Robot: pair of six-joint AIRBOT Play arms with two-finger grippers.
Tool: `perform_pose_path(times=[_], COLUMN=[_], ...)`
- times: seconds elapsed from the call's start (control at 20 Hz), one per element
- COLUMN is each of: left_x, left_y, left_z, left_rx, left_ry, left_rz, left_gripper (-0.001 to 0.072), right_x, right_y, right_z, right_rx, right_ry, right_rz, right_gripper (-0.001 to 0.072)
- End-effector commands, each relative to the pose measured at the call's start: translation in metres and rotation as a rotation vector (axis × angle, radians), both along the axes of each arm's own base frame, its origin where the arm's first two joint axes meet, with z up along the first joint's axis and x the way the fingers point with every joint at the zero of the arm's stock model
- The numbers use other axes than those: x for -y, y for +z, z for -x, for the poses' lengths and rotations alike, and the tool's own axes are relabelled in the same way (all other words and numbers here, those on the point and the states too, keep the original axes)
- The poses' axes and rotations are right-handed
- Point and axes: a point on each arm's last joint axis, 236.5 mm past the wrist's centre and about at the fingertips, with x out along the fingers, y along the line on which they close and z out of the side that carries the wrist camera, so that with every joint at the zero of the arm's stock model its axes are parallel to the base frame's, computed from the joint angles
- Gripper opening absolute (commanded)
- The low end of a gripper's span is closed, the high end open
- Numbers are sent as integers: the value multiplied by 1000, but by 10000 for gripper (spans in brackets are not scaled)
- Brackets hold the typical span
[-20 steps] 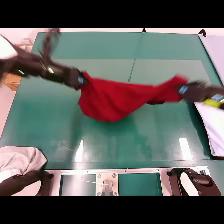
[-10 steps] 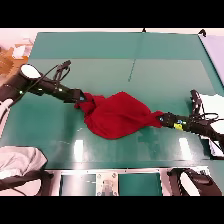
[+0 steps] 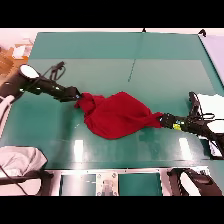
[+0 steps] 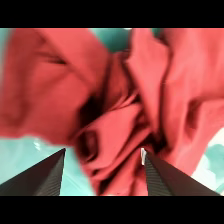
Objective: Fold the shirts.
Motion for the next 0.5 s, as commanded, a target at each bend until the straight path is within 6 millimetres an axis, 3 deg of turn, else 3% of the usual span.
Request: perform_pose_path(times=[0.0, 0.05, 0.1, 0.2, 0.3, 0.35, 0.45], left_x=[32, 35, 36, 29, 13, 2, -19], left_y=[-27, -32, -30, -16, 15, 41, 116], left_z=[14, 21, 25, 25, 9, -5, -33], left_rx=[-90, -107, -116, -109, -54, 12, 208], left_ry=[-64, -101, -124, -165, -161, -139, -72], left_rz=[41, 40, 43, 37, 0, -23, -38], left_gripper=[561, 385, 59, 20, 20, 20, 20], right_x=[5, 5, 6, 10, 21, 30, 44], right_y=[1, 1, 1, 8, 37, 66, 142], right_z=[-6, -7, -8, -15, -35, -49, -74], right_rx=[20, 23, 27, 56, 134, 196, 353], right_ry=[-21, -24, -27, -43, -67, -85, -102], right_rz=[12, 14, 15, 26, 44, 57, 85], right_gripper=[14, 14, 14, 13, 13, 13, 13])
